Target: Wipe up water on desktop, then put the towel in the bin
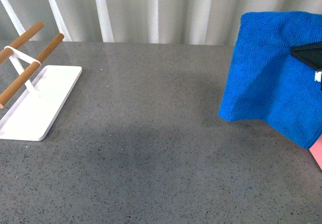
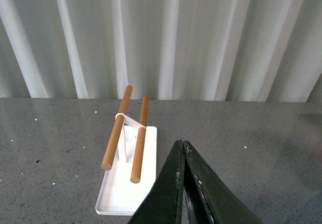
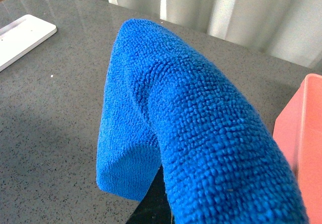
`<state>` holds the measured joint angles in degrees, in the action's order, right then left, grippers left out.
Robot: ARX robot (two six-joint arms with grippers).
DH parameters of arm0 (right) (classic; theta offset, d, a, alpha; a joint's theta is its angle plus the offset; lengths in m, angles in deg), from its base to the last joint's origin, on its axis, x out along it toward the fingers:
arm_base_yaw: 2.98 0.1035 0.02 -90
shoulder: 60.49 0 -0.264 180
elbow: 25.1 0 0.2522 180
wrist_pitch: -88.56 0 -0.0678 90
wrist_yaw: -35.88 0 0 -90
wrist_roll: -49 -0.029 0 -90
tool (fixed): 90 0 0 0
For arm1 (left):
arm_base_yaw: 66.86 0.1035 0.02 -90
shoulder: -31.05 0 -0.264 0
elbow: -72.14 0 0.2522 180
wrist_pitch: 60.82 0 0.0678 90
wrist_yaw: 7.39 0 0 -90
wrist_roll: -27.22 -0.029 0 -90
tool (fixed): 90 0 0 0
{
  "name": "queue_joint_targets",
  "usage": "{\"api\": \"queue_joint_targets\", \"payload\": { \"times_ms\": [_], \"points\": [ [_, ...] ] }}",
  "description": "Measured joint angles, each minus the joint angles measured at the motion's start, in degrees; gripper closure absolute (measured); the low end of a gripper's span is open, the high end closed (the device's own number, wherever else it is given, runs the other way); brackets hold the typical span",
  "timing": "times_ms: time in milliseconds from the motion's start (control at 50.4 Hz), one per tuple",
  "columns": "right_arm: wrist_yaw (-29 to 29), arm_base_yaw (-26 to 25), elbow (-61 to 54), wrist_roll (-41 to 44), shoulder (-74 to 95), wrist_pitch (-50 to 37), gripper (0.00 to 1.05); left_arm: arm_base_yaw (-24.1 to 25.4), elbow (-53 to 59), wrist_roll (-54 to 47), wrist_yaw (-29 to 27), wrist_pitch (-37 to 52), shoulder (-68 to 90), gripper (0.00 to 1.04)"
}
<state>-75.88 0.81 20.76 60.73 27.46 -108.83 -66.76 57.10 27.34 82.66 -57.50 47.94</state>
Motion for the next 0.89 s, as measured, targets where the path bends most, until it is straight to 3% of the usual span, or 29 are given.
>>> {"api": "queue_joint_targets", "payload": {
  "times_ms": [357,437,655,893],
  "points": [
    [0.2,0.7,-0.2,-0.5,0.0,0.0,1.01,0.0,0.0,0.0,0.0,-7.0,-7.0,1.01],
    [0.3,0.7,-0.2,-0.6,0.0,0.0,1.01,0.0,0.0,0.0,-0.1,-16.1,-14.1,1.01],
    [1.5,1.9,-0.2,-1.4,0.3,-0.2,1.01,0.0,0.0,0.0,-0.1,-17.0,-16.7,1.01],
    [5.6,6.1,8.3,-8.5,8.9,1.0,1.01,0.0,0.0,0.0,0.0,-17.0,-16.7,0.50]
  ]
}}
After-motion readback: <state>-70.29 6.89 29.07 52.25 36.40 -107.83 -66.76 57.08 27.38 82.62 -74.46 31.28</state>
